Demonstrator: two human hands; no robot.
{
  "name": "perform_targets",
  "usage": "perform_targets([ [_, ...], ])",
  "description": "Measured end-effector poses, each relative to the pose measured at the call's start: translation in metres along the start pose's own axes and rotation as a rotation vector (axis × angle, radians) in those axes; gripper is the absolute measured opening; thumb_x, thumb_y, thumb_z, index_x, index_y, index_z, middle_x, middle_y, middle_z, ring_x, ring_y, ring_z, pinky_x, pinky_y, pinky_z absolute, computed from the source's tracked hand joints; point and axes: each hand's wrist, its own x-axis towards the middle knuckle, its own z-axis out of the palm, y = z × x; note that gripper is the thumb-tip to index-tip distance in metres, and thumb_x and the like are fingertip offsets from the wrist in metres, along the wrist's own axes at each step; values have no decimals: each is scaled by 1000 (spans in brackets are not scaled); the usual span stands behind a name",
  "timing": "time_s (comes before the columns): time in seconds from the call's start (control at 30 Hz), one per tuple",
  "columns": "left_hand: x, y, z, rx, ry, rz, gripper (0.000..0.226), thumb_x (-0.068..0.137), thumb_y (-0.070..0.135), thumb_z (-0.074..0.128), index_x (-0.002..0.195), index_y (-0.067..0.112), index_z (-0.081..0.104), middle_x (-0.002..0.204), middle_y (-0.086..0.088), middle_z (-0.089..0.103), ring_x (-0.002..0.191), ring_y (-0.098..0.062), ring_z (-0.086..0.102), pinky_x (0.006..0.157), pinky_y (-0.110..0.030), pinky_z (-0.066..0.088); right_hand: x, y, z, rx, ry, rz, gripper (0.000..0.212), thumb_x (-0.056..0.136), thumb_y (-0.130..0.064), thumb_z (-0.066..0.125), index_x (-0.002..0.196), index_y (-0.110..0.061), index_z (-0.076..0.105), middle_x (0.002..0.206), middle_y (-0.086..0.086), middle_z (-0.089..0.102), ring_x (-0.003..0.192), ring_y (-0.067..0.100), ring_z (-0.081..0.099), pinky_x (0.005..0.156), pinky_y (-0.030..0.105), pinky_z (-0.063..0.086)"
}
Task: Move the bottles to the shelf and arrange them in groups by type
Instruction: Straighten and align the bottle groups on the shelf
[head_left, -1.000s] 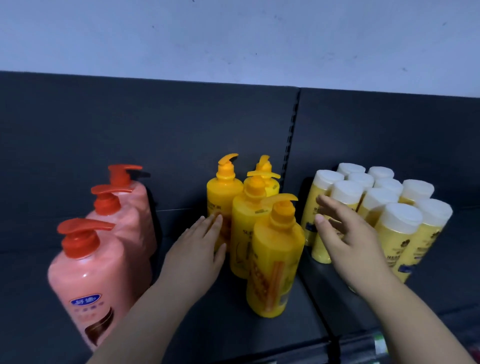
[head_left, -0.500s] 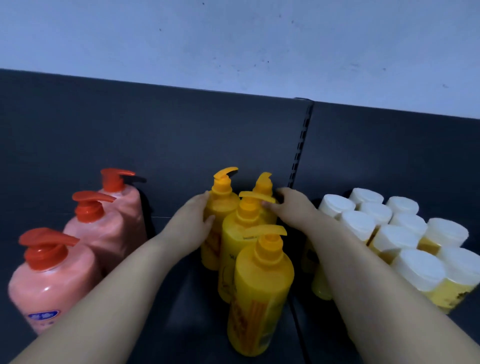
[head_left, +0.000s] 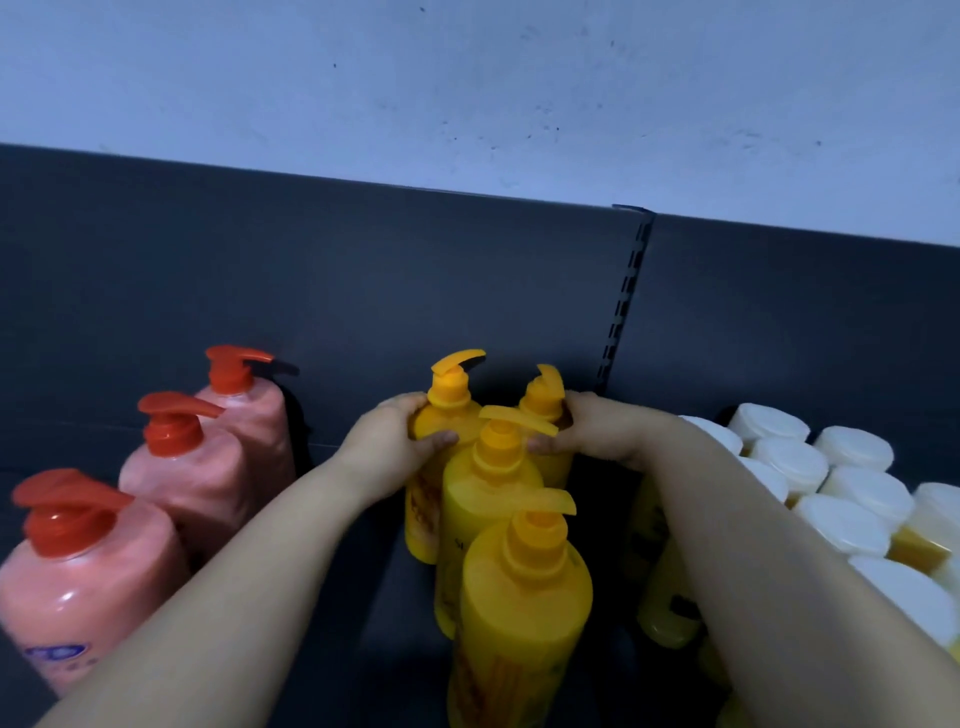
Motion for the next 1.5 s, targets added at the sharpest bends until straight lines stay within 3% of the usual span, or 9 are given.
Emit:
perform_targets([
  [0.17, 8, 3, 2, -25, 5, -39, 49, 85, 51, 57, 123, 20, 53, 119, 0, 56, 103, -17, 54, 82, -29, 45, 3, 4, 22, 32, 370, -35, 89, 67, -45, 80, 138, -16, 34, 132, 2, 48, 118, 21, 49, 91, 31, 45],
  [0.33, 8, 6, 5, -55, 75, -72, 43, 83, 49, 62, 113, 20, 54, 102, 3, 53, 88, -13, 50, 71, -25, 39, 0, 11, 4, 97, 151, -81, 67, 76, -32, 77, 132, -18, 43, 130, -3, 52, 121, 18, 49, 100, 34, 42],
  [0.47, 9, 2, 3, -139, 38, -89, 44, 82, 48, 65, 117, 25, 53, 107, 3, 59, 94, -15, 56, 76, -29, 47, 4, -1, 22, -215, 338, -7, 68, 77, -49, 68, 130, -14, 43, 125, 6, 47, 110, 27, 52, 93, 40, 48],
  [0.6, 10, 3, 2, -158, 15, -74, 40, 84, 44, 64, 118, 25, 54, 107, 4, 59, 94, -15, 56, 76, -28, 46, 3, -2, 37, -175, 480, -20, 69, 76, -49, 70, 128, -12, 45, 125, 7, 47, 108, 25, 52, 91, 40, 49],
  [0.8, 7, -5, -5, -225, -63, -37, 38, 87, 38, 62, 122, 23, 53, 113, 2, 61, 101, -16, 58, 87, -32, 49, -8, 1, 13, 6, 124, -183, 59, 83, -34, 69, 135, -23, 43, 139, 1, 43, 120, 17, 45, 99, 29, 37],
  [0.9, 7, -5, -1, -229, -68, -14, 39, 92, 34, 56, 128, 21, 50, 119, 1, 59, 107, -18, 56, 91, -33, 46, -4, 4, 15, 9, 166, -185, 56, 84, -31, 68, 135, -26, 43, 138, 2, 33, 126, 22, 38, 105, 34, 33],
  [1.13, 15, -19, 2, -434, -109, -19, 53, 97, 23, 49, 145, 24, 28, 136, 1, 46, 123, -20, 46, 105, -40, 39, -2, 14, 16, 166, 144, -207, 60, 87, -21, 65, 140, -22, 37, 138, -1, 46, 123, 15, 45, 102, 32, 38],
  [1.3, 15, -23, 4, -569, -87, -20, 41, 96, 26, 49, 137, 20, 44, 132, -5, 50, 121, -20, 48, 105, -39, 38, 1, 21, 19, 170, 164, -181, 55, 90, -29, 60, 141, -30, 38, 143, 0, 27, 132, 22, 31, 113, 41, 28],
  [1.5, 16, -25, 7, -437, 20, -4, 43, 99, 18, 43, 142, 22, 39, 127, -1, 38, 117, -10, 33, 100, -24, 25, -5, 20, 24, 248, 184, -202, 45, 93, -23, 57, 136, -26, 45, 136, -2, 39, 127, 19, 39, 102, 32, 35],
])
